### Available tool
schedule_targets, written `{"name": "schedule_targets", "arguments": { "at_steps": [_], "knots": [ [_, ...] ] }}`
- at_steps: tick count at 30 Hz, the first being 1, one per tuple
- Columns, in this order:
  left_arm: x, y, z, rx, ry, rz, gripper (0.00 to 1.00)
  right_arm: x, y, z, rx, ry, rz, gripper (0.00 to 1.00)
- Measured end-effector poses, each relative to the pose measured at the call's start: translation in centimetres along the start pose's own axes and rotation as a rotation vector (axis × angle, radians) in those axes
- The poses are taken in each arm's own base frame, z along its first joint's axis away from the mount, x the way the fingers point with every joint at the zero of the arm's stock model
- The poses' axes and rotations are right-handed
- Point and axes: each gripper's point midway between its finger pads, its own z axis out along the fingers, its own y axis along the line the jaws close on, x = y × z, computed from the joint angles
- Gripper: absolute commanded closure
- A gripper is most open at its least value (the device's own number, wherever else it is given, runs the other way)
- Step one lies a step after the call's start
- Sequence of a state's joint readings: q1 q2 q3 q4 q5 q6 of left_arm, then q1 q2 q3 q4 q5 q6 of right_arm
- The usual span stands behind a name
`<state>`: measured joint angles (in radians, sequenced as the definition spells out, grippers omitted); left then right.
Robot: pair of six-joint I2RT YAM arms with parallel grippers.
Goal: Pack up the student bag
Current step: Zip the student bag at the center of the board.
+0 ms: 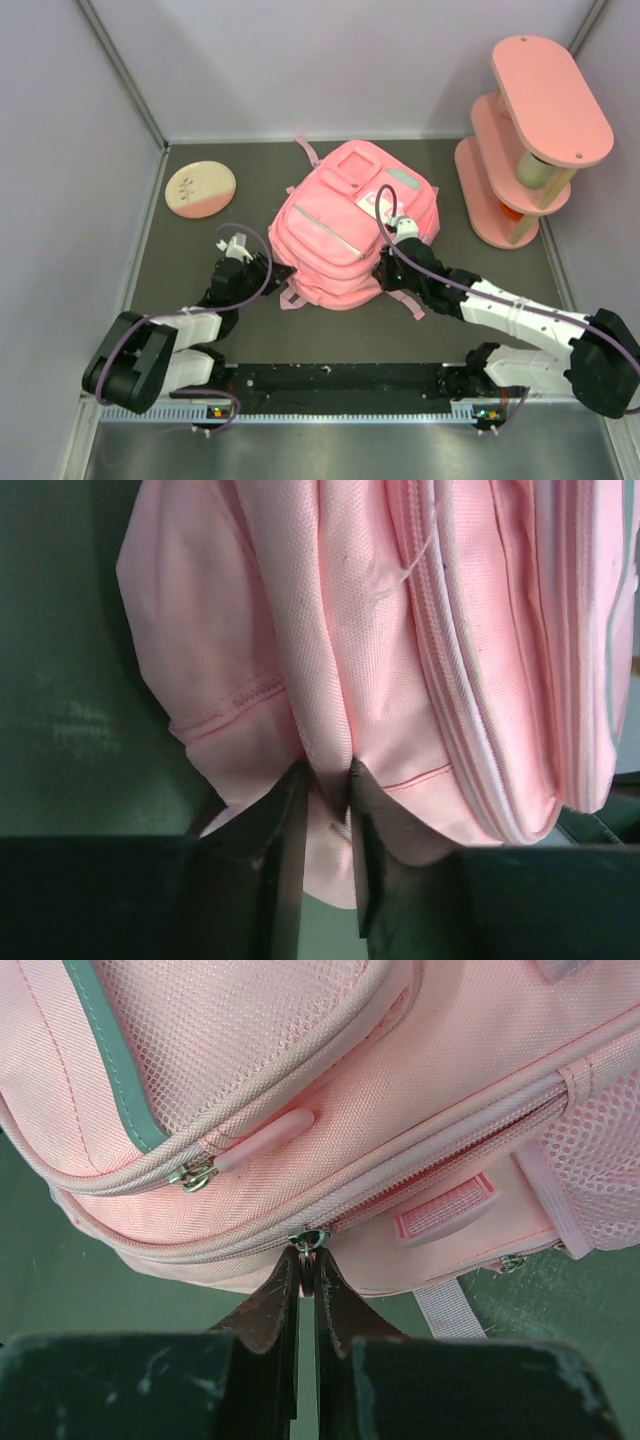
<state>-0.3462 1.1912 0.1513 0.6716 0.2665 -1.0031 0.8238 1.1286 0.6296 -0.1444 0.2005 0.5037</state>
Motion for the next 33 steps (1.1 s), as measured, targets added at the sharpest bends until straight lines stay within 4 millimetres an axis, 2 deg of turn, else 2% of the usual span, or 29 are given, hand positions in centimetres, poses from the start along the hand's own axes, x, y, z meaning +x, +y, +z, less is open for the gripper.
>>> {"name": "schedule_targets", "arguments": {
  "at_steps": [1,8,14,18,21,22,23,25,26,29,33],
  "knots": [
    [-0.1,0.1,0.2,-0.001,-0.002,-0.003,1.0,0.1,0.0,-0.1,-0.003,-0.002,0.004,1.0],
    [-1.0,-0.1,0.2,0.011,-0.03,-0.001,1.0,-0.4,-0.5,-0.6,0.018,-0.03,0.014,1.0],
    [-2.9,-1.1,-2.6,0.002,-0.097,0.07,1.0,-1.7,-2.6,-0.7,0.07,-0.054,0.026,1.0],
    [-3.8,0.1,-4.0,-0.052,-0.122,0.093,1.0,-2.8,-4.3,-0.2,0.113,-0.059,0.033,1.0],
    [-3.8,0.7,-4.5,-0.068,-0.108,0.084,1.0,-2.6,-4.5,0.1,0.11,-0.04,0.031,1.0],
    [-3.7,0.8,-4.5,-0.067,-0.101,0.081,1.0,-2.5,-4.5,0.1,0.111,-0.035,0.03,0.9],
    [-3.6,0.8,-4.5,-0.064,-0.097,0.081,1.0,-2.4,-4.5,0.2,0.109,-0.031,0.027,0.67],
    [-3.6,0.7,-4.6,-0.058,-0.093,0.081,1.0,-2.4,-4.8,0.2,0.116,-0.029,0.027,0.39],
    [-3.7,0.9,-4.6,-0.065,-0.098,0.083,1.0,-2.5,-5.5,0.2,0.147,-0.034,0.029,0.21],
    [-4.3,1.6,-4.7,-0.092,-0.119,0.081,1.0,-2.6,-8.0,-0.2,0.251,-0.046,0.061,0.08],
    [-4.3,1.5,-5.0,-0.09,-0.122,0.09,1.0,-2.6,-9.1,-1.8,0.285,-0.097,0.149,0.04]
  ]
}}
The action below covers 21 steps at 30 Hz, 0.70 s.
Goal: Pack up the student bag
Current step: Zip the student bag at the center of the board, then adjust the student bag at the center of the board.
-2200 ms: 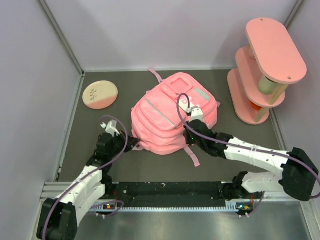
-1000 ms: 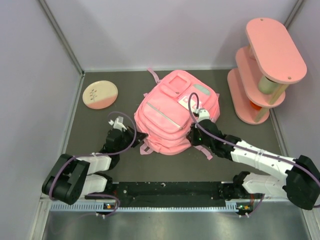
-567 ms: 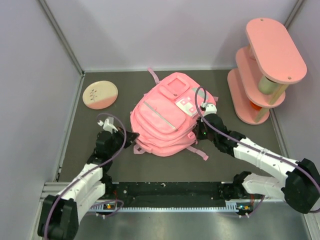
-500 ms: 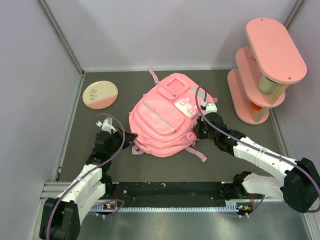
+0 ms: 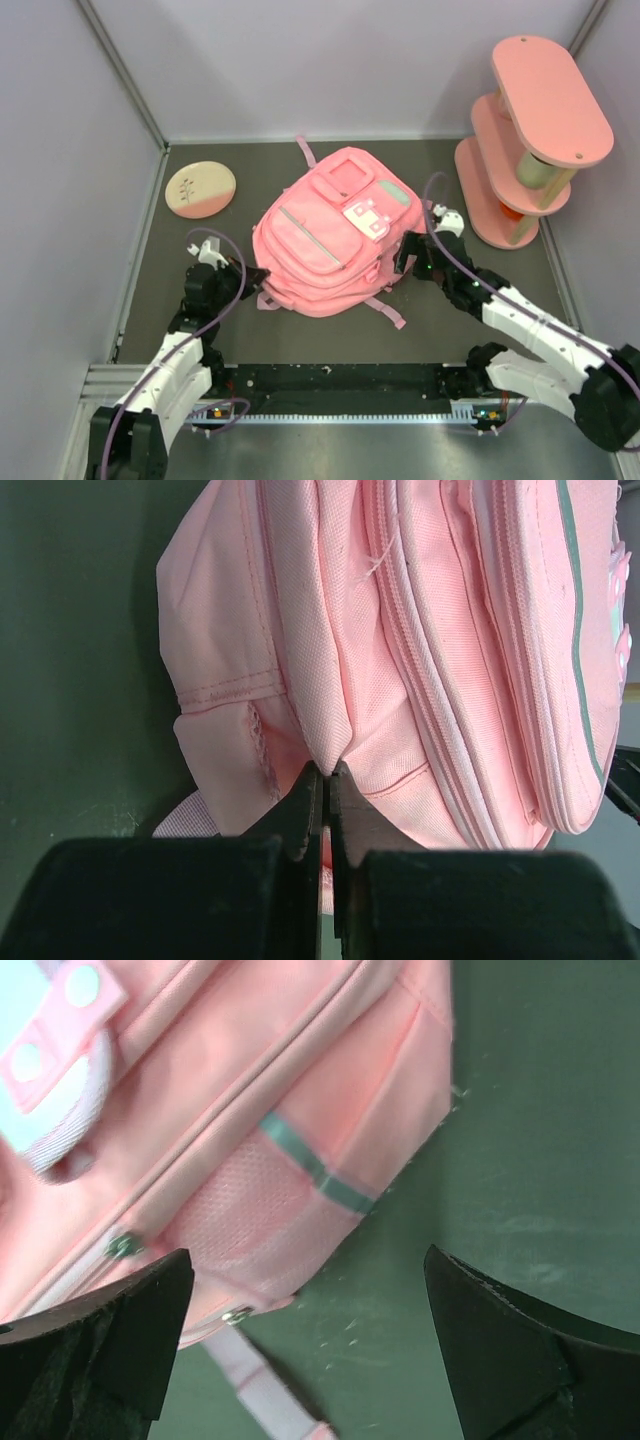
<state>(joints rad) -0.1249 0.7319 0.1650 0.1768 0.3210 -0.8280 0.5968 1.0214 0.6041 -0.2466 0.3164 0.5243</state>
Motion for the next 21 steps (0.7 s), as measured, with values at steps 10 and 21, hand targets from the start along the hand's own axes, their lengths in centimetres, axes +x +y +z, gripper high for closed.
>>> {"name": "schedule_targets", "arguments": {
  "at_steps": [10,21],
  "knots": [
    [0.2,0.1,-0.8,-0.012,0.02,0.067,0.15,3.6,3.0,-1.8,-0.264,0.034,0.277,0.02],
    [-10.3,-5.7,-6.0,-0.103,-0.303,0.292,0.02,5.7,4.1,-2.2,-0.342,0.107,0.378,0.01]
  ]
}}
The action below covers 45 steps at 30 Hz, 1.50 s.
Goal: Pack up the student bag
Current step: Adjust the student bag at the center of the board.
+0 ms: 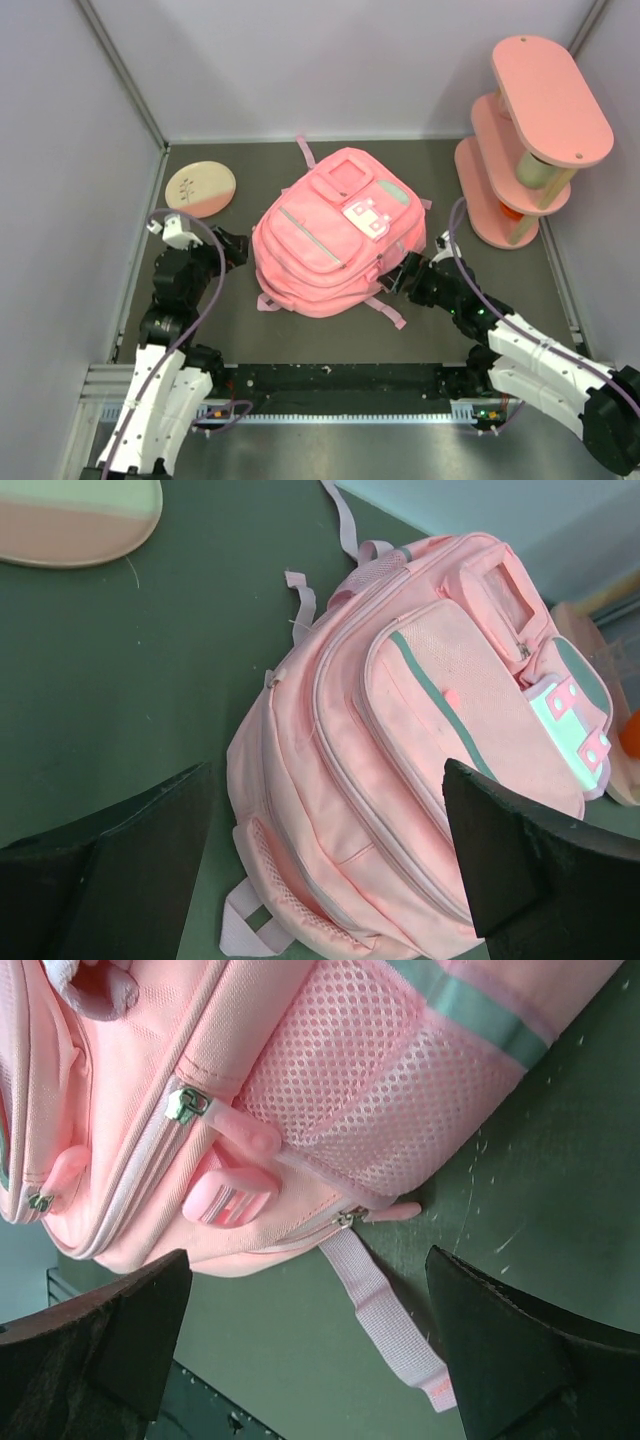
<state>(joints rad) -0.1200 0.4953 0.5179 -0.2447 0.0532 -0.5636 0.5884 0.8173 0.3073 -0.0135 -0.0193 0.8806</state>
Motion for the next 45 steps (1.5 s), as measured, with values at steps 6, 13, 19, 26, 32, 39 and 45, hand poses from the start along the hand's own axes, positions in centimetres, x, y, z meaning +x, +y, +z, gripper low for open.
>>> {"name": "schedule_targets", "arguments": {
  "at_steps": [6,13,19,26,32,39,45],
  "knots": [
    [0.2,0.4,3.6,-0.068,0.126,0.036,0.02,0.7,0.6,-0.3,-0.042,0.021,0.024,0.01],
    [0.2,1.9,9.9,-0.12,0.237,0.08,0.01,2.1,1.1,-0.5,-0.048,0.059,-0.007,0.01],
    [0.3,1.5,13.3,-0.012,0.216,0.072,0.02,2.4,1.0,-0.3,-0.039,0.069,0.003,0.01],
    [5.4,1.4,16.8,0.135,0.356,-0.035,0.01,1.1,1.0,0.9,0.04,0.05,-0.02,0.01],
    [8.9,0.7,14.7,0.252,0.386,-0.188,0.01,-3.6,3.1,3.0,0.086,-0.003,-0.128,0.01],
    [11.9,1.7,9.4,0.213,0.347,-0.261,0.01,-5.3,2.9,6.3,0.127,0.123,-0.315,0.01],
    [11.4,1.7,5.7,0.15,0.294,-0.193,0.01,-7.2,3.1,8.3,0.16,0.125,-0.363,0.01]
  ]
}}
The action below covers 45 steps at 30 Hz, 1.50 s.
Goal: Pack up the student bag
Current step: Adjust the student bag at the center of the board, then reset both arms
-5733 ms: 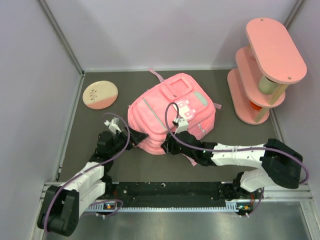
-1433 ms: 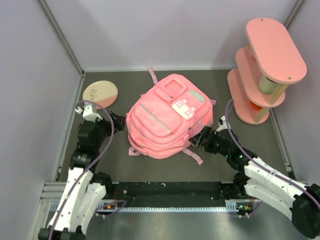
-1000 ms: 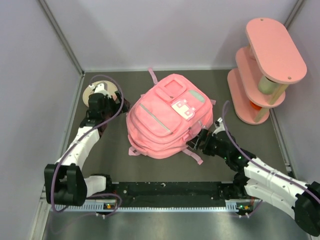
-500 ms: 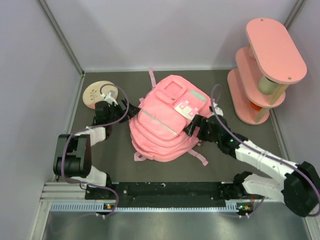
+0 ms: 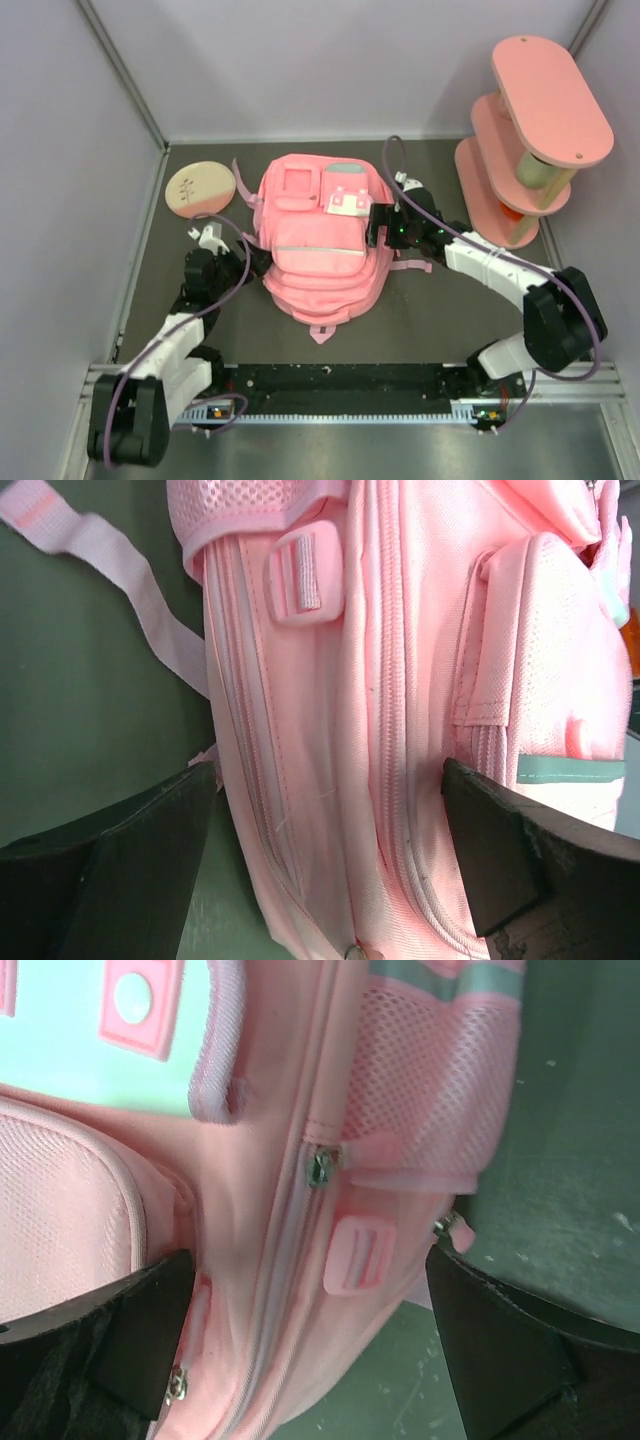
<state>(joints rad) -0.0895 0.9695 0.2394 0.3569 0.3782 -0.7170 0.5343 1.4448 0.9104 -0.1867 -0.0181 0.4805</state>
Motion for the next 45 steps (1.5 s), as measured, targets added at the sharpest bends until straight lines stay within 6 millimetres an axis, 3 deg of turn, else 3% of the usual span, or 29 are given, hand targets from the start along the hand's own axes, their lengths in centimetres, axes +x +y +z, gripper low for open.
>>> {"name": "schedule_targets", "arguments": {
  "at_steps": [2,6,9,11,16,22,28,32,37,45],
  "knots": [
    [-0.4,-0.2,-0.8,-0.037,-0.01,0.043,0.01,-0.5,-0.3,-1.0,0.032,-0.016,-0.015,0.01],
    [-2.5,-1.4,-2.1,-0.078,-0.066,0.121,0.01,-1.2,0.0,-5.3,0.028,-0.101,-0.032,0.01],
    [-4.4,-1.9,-2.2,-0.108,-0.102,0.143,0.01,-2.6,0.4,-8.6,-0.008,-0.218,-0.024,0.01],
    [-5.6,-2.5,-1.7,-0.12,-0.109,0.152,0.01,-3.2,0.6,-9.6,-0.024,-0.259,-0.015,0.01],
    [-6.7,-2.4,0.8,-0.142,-0.061,0.147,0.01,-2.5,1.1,-8.2,-0.049,-0.222,0.011,0.01],
    [-4.5,-0.9,4.3,-0.099,0.067,0.07,0.02,0.8,0.9,-4.4,-0.063,-0.103,0.07,0.01],
    [-3.6,-1.8,6.3,0.015,0.124,0.012,0.01,1.5,1.3,-2.9,-0.087,-0.071,0.104,0.01],
    [-4.1,-2.9,5.1,0.018,0.109,0.038,0.01,0.9,0.7,-3.4,-0.051,-0.109,0.1,0.01],
    [-5.3,-4.2,1.9,-0.044,0.058,0.104,0.01,-1.9,-2.2,-5.8,0.095,-0.276,0.063,0.01],
    [-9.0,-4.4,-2.6,-0.214,-0.072,0.166,0.01,-5.9,-4.8,-12.3,0.199,-0.567,-0.044,0.01]
  ]
}}
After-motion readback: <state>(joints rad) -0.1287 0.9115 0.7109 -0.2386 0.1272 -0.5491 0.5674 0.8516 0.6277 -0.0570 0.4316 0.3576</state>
